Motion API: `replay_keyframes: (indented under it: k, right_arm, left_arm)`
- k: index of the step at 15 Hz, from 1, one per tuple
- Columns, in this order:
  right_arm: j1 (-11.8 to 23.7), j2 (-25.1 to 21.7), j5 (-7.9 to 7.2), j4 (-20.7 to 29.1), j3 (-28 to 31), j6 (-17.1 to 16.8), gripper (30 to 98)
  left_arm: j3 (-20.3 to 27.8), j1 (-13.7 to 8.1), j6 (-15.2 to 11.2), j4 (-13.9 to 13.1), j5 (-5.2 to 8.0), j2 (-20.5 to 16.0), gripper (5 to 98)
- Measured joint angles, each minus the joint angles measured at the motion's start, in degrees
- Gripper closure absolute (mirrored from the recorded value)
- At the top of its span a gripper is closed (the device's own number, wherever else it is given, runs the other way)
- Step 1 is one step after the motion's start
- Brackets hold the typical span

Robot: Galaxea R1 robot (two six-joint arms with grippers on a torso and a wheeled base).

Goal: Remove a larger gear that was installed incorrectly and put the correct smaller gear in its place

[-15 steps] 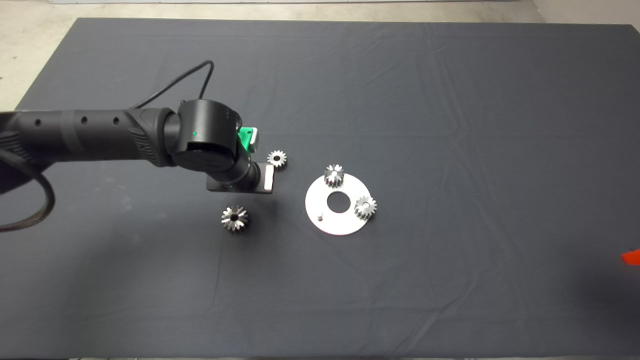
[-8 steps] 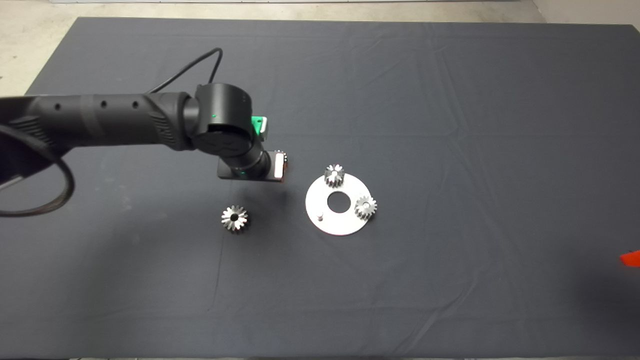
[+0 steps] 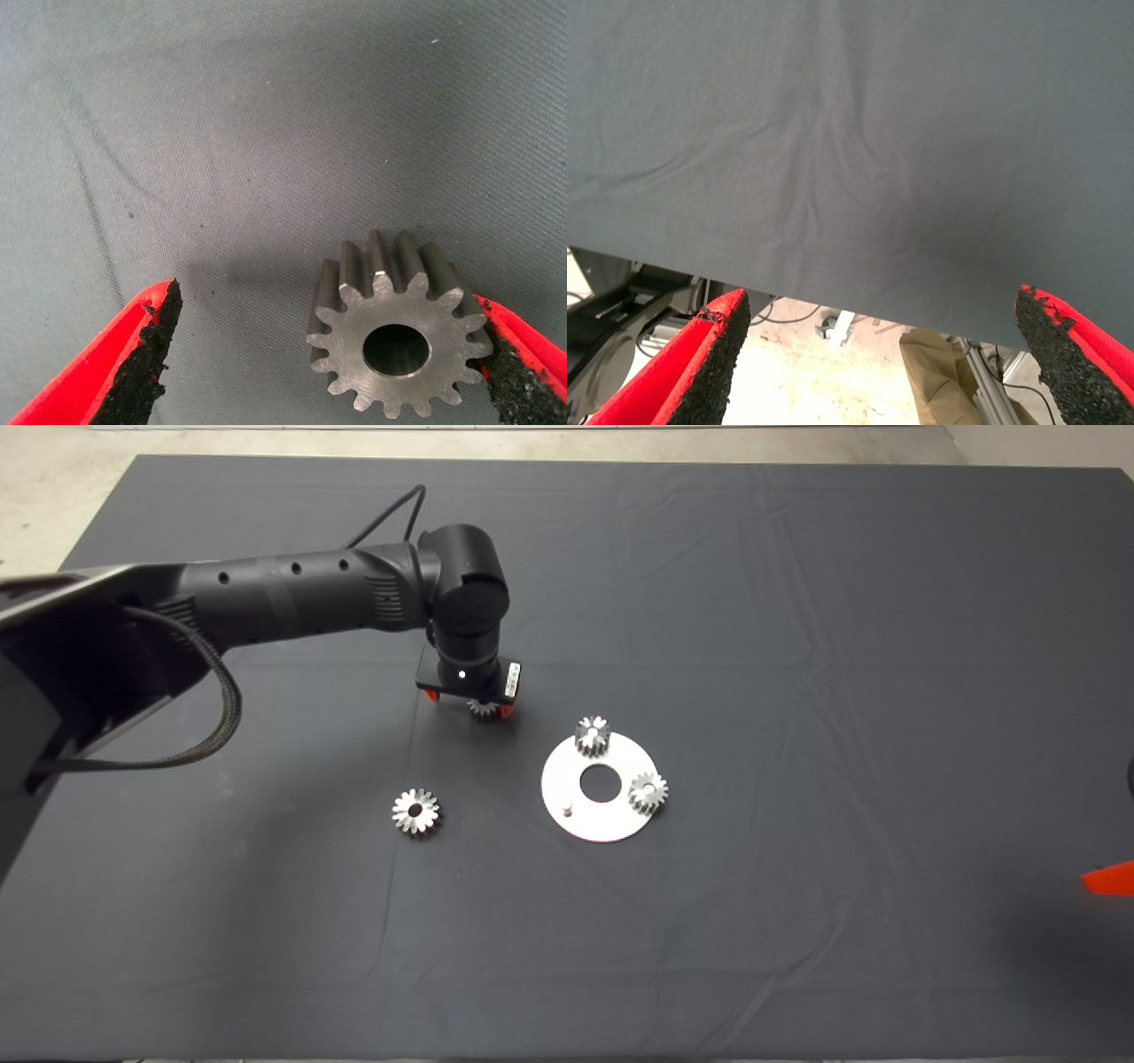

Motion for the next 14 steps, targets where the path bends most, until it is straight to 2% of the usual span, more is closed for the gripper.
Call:
replay_keyframes:
  k: [6,9,14]
  right_arm:
    - [-0.49,0.83,-0.02,0.00,-0.01,0.65,49.3]
    - [-0.51,1.00,-0.02,0.00,-0.01,1.06,49.3]
    - [-0.66,1.18,-0.02,0.00,-0.01,1.46,49.3]
  left_arm:
    - [-1.92,-0.22,2.77,-1.00,0.21,1.15,24.3]
    - [-2.40,-0.24,2.73,-1.02,1.04,2.12,28.7]
    - [-2.64,-0.16,1.68,-1.06,0.73,3.00,38.4]
